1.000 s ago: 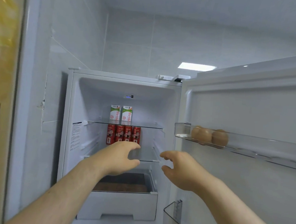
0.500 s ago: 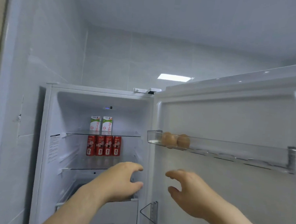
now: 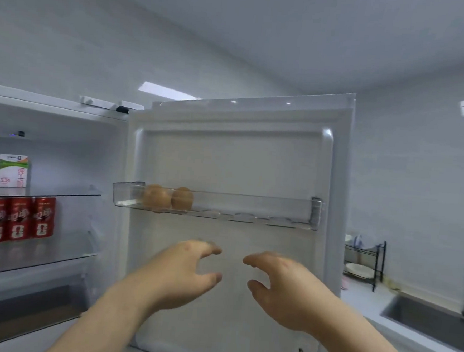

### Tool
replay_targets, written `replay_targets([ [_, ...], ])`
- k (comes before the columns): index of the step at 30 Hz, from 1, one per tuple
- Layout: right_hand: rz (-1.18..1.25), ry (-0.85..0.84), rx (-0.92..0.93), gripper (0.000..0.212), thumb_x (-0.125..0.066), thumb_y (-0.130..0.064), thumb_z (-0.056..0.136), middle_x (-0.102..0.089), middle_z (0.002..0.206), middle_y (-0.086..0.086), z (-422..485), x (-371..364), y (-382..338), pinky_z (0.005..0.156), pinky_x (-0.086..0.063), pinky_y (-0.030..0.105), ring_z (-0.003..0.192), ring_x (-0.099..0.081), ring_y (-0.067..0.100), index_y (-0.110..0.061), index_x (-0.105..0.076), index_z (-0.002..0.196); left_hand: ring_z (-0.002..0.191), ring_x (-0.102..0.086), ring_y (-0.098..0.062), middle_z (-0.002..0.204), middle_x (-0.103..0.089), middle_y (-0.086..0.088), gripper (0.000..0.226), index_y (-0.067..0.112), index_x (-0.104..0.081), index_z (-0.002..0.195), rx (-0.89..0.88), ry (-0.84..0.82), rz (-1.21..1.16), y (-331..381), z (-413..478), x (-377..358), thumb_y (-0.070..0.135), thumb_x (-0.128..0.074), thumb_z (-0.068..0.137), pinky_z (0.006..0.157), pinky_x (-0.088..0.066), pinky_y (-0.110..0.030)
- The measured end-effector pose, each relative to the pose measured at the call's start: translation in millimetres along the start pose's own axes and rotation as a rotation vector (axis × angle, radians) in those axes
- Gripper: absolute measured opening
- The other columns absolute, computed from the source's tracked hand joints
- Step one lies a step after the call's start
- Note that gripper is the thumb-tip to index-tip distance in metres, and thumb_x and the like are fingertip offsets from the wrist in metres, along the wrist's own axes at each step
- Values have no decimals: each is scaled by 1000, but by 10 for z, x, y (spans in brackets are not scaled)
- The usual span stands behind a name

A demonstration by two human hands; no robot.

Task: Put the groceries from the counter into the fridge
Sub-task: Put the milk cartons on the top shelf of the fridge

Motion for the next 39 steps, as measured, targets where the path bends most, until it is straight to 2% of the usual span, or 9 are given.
replay_targets([
  [5, -47, 28, -186, 45, -50, -36, 98, -51, 142, -14, -298, 273, 398, 108, -38, 27, 131, -45, 7, -33, -47, 142, 130, -42, 1, 145, -44, 21, 51, 35, -49, 140, -159, -23, -157, 341, 340, -282, 42, -61, 91, 97, -29, -9],
  [9, -74, 65, -290, 43, -51, -34, 98, -54, 138, -12, -549, 447, 491, 106, -44, 31, 123, -50, 7, -30, -49, 141, 116, -43, 6, 141, -46, 24, 49, 36, -51, 137, -280, -67, -264, 608, 463, -546, 45, -60, 90, 94, -34, -14],
  [13, -154, 113, -401, 43, -51, -32, 99, -52, 142, -13, -891, 591, 597, 109, -40, 30, 128, -46, 8, -31, -49, 141, 105, -50, 7, 119, -49, 31, 41, 45, -53, 128, -395, -102, -390, 907, 464, -740, 45, -63, 88, 87, -40, -16],
  [16, -254, 129, -526, 42, -52, -31, 98, -54, 139, -12, -1277, 710, 777, 109, -38, 27, 127, -46, 7, -29, -50, 140, 99, -60, 5, 109, -59, 30, 32, 51, -56, 113, -485, -131, -505, 1161, 470, -833, 42, -68, 84, 82, -46, -15],
  [19, -279, 155, -679, 42, -53, -31, 98, -53, 139, -15, -1762, 865, 940, 105, -33, 18, 127, -44, 3, -30, -52, 139, 94, -63, 5, 106, -62, 27, 33, 50, -58, 111, -551, -170, -594, 1433, 467, -962, 40, -71, 83, 82, -50, -18],
  [21, -293, 175, -777, 44, -53, -32, 97, -51, 142, -15, -2107, 970, 1017, 108, -33, 21, 131, -43, 4, -30, -50, 141, 97, -63, 4, 108, -62, 27, 36, 48, -59, 116, -613, -198, -642, 1667, 441, -1059, 39, -70, 84, 84, -53, -21],
  [26, -322, 228, -978, 46, -54, -32, 97, -50, 143, -16, -2870, 1221, 1034, 106, -36, 21, 128, -45, 3, -32, -48, 142, 100, -52, 13, 114, -53, 29, 45, 34, -55, 132, -767, -294, -648, 2325, 282, -1340, 38, -65, 89, 79, -40, -3],
  [34, -335, 273, -1226, 44, -52, -33, 98, -49, 144, -16, -3995, 1519, 954, 101, -32, 16, 129, -44, 2, -32, -48, 141, 114, -49, 2, 133, -55, 16, 47, 31, -52, 137, -879, -401, -604, 3242, -135, -1676, 42, -61, 91, 104, -43, -25],
  [39, -340, 332, -1335, 44, -51, -33, 98, -47, 144, -19, -4705, 1768, 761, 104, -32, 19, 128, -42, 0, -34, -47, 142, 112, -44, 4, 136, -53, 14, 48, 30, -50, 139, -960, -456, -604, 3867, -546, -1735, 41, -59, 93, 104, -41, -24],
])
Point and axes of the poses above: each hand's wrist, its own z-axis towards the middle knuckle, its own x-axis out of the back of the hand, y = z × x, the point moved 7 cm from there along z, towards the middle knuckle
